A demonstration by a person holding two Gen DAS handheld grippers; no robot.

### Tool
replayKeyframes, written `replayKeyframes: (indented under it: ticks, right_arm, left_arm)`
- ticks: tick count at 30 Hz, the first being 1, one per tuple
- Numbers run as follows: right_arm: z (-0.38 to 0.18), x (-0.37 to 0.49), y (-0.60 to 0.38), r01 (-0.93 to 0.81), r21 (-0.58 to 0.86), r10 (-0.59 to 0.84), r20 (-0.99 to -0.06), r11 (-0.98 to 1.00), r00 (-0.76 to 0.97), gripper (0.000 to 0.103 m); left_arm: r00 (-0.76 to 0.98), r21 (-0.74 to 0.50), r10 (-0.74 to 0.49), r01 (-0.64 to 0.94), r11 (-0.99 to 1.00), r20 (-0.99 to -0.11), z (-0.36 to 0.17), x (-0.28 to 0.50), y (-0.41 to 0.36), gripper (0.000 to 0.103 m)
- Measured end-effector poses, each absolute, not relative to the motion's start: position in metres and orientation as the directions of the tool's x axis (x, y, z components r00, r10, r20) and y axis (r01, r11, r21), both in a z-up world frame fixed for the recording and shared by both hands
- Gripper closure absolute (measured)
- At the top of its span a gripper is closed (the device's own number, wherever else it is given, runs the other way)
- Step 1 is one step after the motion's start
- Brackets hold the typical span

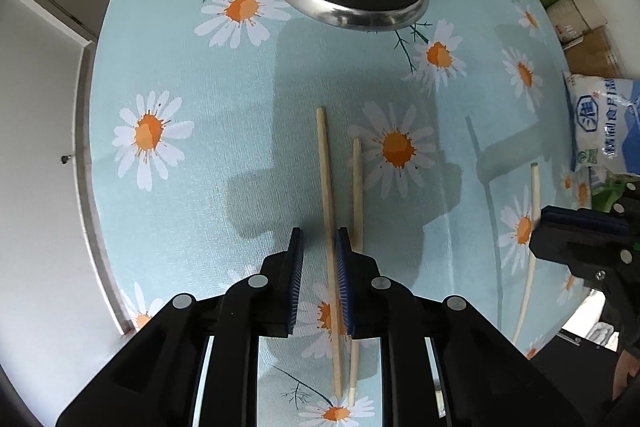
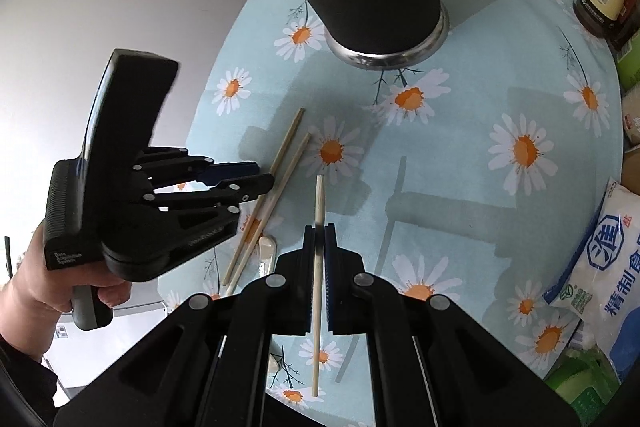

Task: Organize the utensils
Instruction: 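Close the left gripper on another wooden chopstick while the right gripper holds its chopstick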

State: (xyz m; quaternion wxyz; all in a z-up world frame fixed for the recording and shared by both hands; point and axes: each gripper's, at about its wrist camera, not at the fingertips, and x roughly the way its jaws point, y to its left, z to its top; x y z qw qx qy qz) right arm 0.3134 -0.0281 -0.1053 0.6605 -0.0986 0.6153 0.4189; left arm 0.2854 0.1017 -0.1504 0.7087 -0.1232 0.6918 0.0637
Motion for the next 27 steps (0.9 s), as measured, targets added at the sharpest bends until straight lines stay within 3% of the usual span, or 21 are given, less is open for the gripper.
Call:
replayKeyframes:
  ticks: [11, 27]
  right_arm:
    - [-0.106, 0.308, -0.039, -0.660, 0.445, 0.465, -0.871, 0.606, -0.160, 0.098]
    - [-0.103, 0.307, -0.021, -0.647, 0.365, 0.414, -0.906, 0.669, -0.083, 0.098]
  left_arm:
    - [0.048, -0.033, -0.019, -0.313, 0.949, -0.999, -0.150, 0.296, 0.088, 0.099]
    - [0.189, -0.205, -0.151, -0.308, 0.929, -0.970, -0.133, 0.258, 0.112, 0.099]
